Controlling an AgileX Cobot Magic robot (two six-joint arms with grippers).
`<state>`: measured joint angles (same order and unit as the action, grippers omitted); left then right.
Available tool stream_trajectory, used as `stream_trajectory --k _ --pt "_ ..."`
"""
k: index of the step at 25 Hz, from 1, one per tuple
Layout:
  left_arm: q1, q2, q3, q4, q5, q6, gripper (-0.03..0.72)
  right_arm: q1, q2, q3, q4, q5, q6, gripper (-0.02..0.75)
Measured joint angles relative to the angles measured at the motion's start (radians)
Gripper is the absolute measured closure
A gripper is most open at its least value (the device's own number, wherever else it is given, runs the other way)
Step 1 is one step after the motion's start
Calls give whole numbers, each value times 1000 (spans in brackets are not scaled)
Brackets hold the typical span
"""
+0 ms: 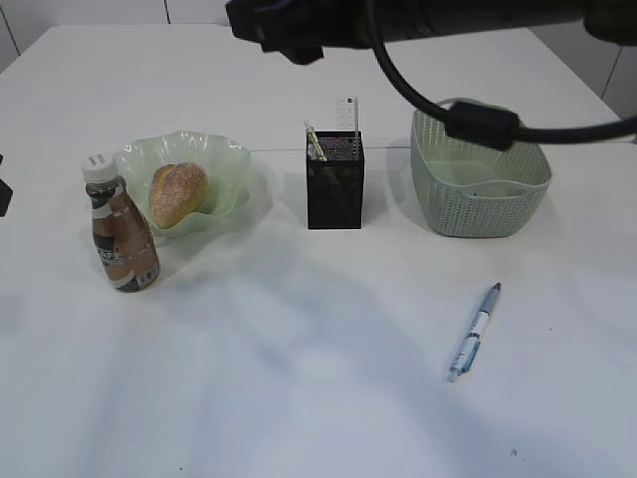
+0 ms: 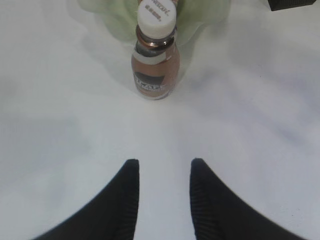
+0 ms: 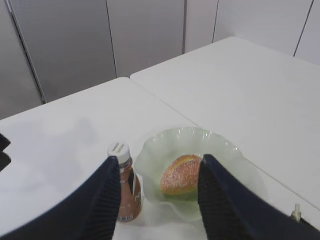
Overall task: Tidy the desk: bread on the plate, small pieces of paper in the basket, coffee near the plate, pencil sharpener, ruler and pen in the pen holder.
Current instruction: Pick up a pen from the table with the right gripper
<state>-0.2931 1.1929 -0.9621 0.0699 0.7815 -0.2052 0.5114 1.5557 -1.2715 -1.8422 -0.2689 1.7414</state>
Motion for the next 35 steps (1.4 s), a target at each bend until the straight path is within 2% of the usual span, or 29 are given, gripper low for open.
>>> stream_trajectory --k 13,21,30,35 --pt "0 0 0 0 20 0 449 0 -137 313 0 6 0 332" --pt "0 0 0 0 30 0 449 0 -159 471 0 84 -3 332" --pt "0 0 0 0 34 0 449 0 -167 608 2 196 -3 332" --pt "0 0 0 0 34 0 449 0 -167 620 4 210 -5 332"
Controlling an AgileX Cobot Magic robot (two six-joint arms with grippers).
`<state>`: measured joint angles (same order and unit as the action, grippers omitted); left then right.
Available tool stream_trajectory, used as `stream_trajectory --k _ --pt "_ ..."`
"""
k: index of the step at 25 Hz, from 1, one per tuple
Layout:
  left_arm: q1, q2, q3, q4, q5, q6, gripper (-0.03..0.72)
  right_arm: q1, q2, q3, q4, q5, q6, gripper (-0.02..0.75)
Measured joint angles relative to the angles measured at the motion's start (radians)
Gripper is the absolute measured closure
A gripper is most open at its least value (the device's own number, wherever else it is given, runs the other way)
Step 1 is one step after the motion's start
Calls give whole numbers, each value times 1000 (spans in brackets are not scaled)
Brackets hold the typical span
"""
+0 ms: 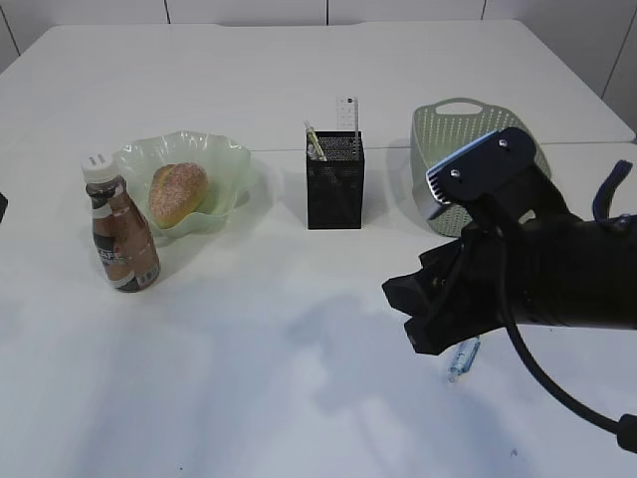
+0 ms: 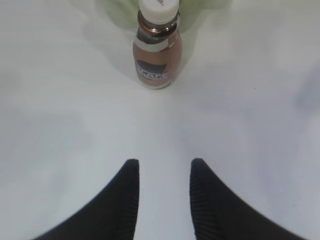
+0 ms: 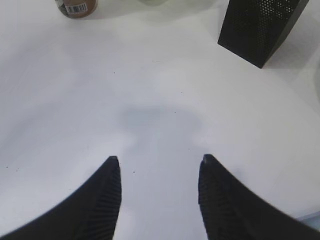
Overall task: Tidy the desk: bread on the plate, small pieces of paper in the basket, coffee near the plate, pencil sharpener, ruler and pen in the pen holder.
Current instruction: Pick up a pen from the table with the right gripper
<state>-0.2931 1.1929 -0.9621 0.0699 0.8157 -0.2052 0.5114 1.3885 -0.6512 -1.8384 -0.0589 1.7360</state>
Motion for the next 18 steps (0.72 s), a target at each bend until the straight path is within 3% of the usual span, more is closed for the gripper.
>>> stream_trajectory --k 13,18 --pt "0 0 0 0 0 0 449 0 -2 38 0 -8 -35 332" --pt "0 0 0 2 0 0 449 0 -2 48 0 48 -136 332"
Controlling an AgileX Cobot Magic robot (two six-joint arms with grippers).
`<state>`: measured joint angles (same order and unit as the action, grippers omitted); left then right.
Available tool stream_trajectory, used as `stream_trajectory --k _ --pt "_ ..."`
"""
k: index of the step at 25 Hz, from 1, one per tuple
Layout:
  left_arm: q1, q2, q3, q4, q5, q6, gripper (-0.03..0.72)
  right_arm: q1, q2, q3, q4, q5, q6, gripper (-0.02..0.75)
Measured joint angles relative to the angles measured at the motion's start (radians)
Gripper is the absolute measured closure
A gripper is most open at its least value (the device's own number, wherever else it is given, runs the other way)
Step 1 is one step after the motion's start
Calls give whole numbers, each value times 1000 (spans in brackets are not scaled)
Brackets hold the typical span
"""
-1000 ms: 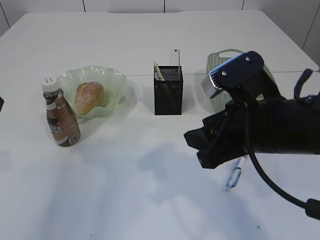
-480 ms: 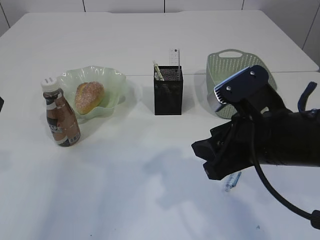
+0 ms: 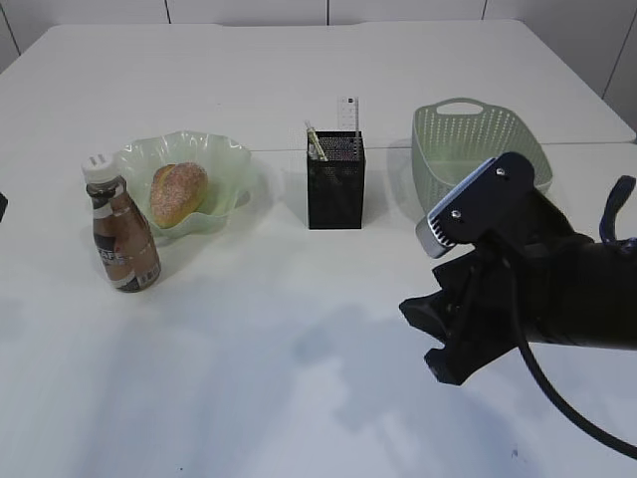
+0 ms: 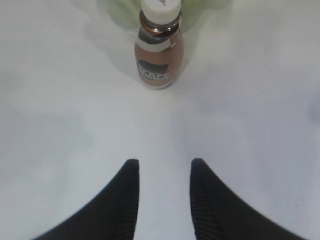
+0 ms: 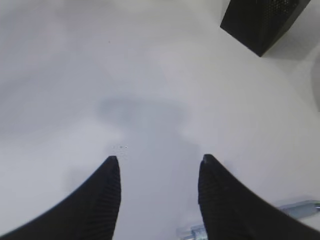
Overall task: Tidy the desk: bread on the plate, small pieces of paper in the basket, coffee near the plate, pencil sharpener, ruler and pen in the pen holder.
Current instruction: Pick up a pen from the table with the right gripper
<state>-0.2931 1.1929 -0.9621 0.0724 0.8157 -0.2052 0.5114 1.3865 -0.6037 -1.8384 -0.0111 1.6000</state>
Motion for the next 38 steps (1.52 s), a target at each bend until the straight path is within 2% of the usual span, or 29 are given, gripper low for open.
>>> stream_trajectory --k 5,6,8,11,12,15,16,18,20,21,22,28,33,34,38 --pt "0 0 0 0 -2 0 449 0 0 0 2 1 25 332" --pt "0 0 0 0 -4 0 449 0 0 0 2 -77 50 332" --pt "0 0 0 0 -8 0 449 0 0 0 2 -139 57 332" --pt "0 0 0 0 -8 0 449 0 0 0 2 -139 57 332" --pt "0 0 0 0 -8 0 449 0 0 -4 -2 -330 63 332" --pt "0 0 0 0 -8 0 449 0 0 -5 -4 -464 65 332" --pt "0 0 0 0 -8 0 449 0 0 -5 -4 -464 65 332" --pt "0 0 0 0 -8 0 449 0 0 -5 -4 -591 93 332" --pt "0 0 0 0 -8 0 449 0 0 -5 -4 -591 93 332" --pt "0 0 0 0 -8 0 449 0 0 -5 -4 -674 112 333" --pt "0 0 0 0 -8 0 449 0 0 -5 -4 -676 114 332" --pt "0 0 0 0 -8 0 449 -19 -2 -5 -4 -591 107 332" --pt "0 0 0 0 -8 0 449 -31 -2 -8 -4 -738 145 332" --pt "0 0 0 0 -8 0 449 -31 -4 -17 -4 -864 168 333" --pt "0 0 0 0 -8 0 449 -31 -24 -53 -4 -991 231 333"
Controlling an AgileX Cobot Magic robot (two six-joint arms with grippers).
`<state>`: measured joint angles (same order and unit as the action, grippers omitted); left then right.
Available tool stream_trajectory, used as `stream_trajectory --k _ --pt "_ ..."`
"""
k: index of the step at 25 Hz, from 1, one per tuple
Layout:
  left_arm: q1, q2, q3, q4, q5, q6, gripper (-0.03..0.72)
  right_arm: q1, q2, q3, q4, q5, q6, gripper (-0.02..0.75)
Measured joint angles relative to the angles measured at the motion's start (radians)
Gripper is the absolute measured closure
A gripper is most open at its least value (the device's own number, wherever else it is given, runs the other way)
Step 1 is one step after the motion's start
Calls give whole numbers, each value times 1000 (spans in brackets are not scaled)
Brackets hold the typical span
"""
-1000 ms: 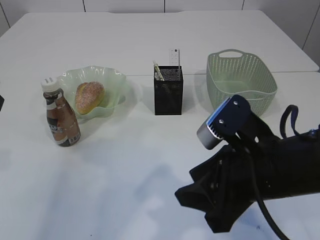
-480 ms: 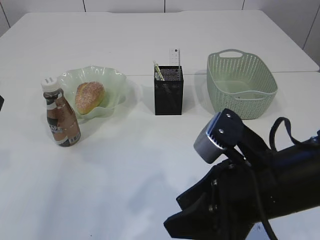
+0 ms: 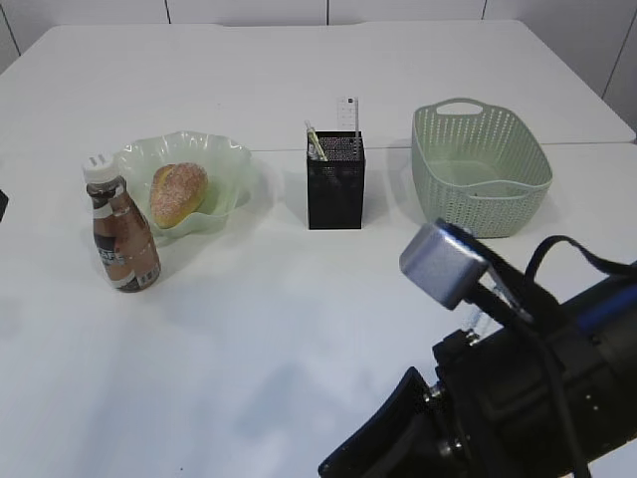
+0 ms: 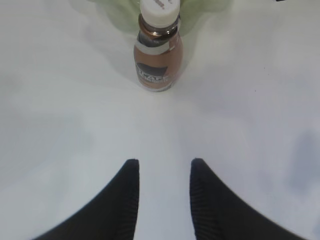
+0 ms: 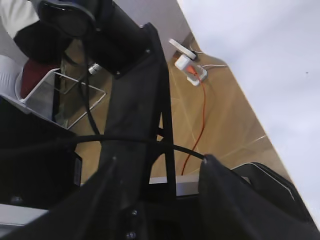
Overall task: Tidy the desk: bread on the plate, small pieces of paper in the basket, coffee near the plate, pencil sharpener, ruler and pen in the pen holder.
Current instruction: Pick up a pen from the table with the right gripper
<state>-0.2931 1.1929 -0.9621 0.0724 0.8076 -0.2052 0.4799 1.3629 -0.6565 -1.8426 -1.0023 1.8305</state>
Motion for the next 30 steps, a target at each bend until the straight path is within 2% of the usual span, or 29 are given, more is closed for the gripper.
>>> stream_trajectory --k 5,9,15,20,22,23,25,30 --pt "0 0 0 0 0 0 449 -2 -21 -32 0 0 11 333" --pt "0 0 0 0 2 0 449 -43 -23 -91 0 82 15 333" --pt "0 0 0 -4 10 0 449 -169 -23 -155 0 260 -77 333" --pt "0 0 0 -6 11 0 449 -265 -23 -199 0 302 -140 333" --pt "0 0 0 -6 11 0 449 -265 -23 -199 0 302 -140 333" --pt "0 0 0 -6 11 0 449 -327 -23 -221 0 334 -166 333" --pt "0 0 0 -6 11 0 449 -363 -23 -222 0 363 -177 333" --pt "0 0 0 -6 11 0 449 -419 -23 -223 0 452 -210 333"
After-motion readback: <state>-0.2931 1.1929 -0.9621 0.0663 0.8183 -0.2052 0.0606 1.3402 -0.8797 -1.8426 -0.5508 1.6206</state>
